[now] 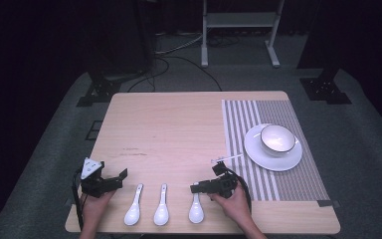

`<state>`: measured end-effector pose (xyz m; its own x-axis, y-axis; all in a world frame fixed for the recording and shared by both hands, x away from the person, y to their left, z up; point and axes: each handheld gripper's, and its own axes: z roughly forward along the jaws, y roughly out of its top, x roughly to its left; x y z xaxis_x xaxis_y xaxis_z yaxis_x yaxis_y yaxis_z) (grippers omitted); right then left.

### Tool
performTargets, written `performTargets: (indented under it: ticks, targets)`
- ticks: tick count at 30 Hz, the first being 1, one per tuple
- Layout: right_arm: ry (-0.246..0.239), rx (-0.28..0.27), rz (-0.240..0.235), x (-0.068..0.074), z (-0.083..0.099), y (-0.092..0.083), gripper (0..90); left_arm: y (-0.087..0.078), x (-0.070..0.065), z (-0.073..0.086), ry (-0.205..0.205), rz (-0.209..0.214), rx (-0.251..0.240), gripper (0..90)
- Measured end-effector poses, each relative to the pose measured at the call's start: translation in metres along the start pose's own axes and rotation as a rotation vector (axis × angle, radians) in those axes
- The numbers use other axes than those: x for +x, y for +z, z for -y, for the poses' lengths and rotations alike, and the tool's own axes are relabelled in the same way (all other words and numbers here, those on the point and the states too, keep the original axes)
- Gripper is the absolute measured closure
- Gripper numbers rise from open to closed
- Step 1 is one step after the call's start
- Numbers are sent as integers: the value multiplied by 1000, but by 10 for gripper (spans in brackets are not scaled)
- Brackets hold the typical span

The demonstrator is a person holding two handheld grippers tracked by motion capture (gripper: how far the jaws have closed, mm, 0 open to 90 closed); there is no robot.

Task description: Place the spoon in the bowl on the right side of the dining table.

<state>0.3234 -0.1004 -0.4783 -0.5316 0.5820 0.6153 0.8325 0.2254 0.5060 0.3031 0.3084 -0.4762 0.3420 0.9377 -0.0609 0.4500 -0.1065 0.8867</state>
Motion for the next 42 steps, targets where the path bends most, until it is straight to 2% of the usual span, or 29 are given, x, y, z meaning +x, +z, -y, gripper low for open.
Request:
performTargets:
  ticks: [5,6,7,8,11,14,19,22,25,26,29,32,36,37,42]
  targets:
    - [-45,8,61,8,-2,4,483,0,0,0,-1,1,1,6]
    - [-87,20,120,16,-3,7,503,0,0,0,0,1,0,5]
    - [-87,20,120,16,-3,7,503,0,0,0,0,1,0,6]
    - [-126,24,173,24,-3,11,538,0,0,0,-1,1,0,6]
    - [-180,34,236,33,-2,17,609,0,0,0,0,2,-2,6]
    - [-230,49,298,41,-3,21,637,0,0,0,1,3,-2,5]
    - [-250,67,325,44,-4,22,670,0,0,0,0,2,-2,6]
    - [-269,91,339,46,-5,23,762,0,0,0,-3,1,0,6]
    - [-299,118,366,49,-5,23,790,0,0,0,-1,0,0,6]
    - [-304,151,360,50,-7,24,826,0,0,0,-2,1,0,6]
    - [-321,166,344,50,-7,22,850,0,1,0,-5,3,0,6]
    - [-265,137,250,44,-7,14,852,0,1,0,-4,2,0,6]
    - [-220,93,197,38,-8,1,852,0,1,0,-4,2,-1,6]
    - [-186,64,159,34,-9,-8,852,0,1,0,-3,1,-1,6]
    - [-152,18,117,29,-11,-25,850,0,0,0,0,-3,0,6]
